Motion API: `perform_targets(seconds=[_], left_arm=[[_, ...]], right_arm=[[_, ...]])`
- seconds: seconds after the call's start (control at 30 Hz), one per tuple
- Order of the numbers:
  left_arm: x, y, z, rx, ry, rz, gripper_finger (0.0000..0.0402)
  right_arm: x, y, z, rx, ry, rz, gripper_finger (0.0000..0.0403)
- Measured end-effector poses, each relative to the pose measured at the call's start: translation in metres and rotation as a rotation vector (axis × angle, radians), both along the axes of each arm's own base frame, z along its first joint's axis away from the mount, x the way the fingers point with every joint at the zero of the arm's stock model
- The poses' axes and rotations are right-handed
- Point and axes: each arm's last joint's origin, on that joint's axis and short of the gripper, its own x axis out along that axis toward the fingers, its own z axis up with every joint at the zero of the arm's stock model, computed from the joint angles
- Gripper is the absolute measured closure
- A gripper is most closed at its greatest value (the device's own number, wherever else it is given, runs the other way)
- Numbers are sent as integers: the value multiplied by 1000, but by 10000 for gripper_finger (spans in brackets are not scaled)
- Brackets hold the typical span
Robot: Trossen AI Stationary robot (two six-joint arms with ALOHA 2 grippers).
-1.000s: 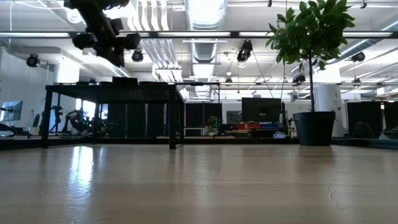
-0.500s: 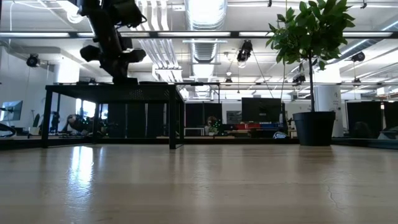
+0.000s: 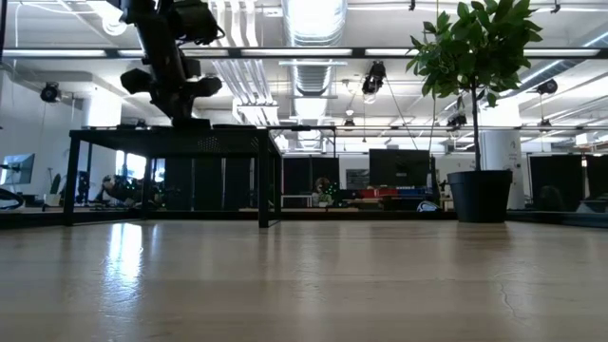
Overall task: Pick & Place Mini shaped plates
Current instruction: Stack the leaf shaped plate on top of the stacked leaf shaped plate on the shelf
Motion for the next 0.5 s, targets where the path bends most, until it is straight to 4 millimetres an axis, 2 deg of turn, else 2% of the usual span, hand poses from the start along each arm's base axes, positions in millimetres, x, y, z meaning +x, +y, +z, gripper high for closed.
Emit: perform_targets(seconds=[0.5], left_arm=[[8,8,-10,7,50,6,342]], right_arm=[[0,0,0,-1,1,1,330]])
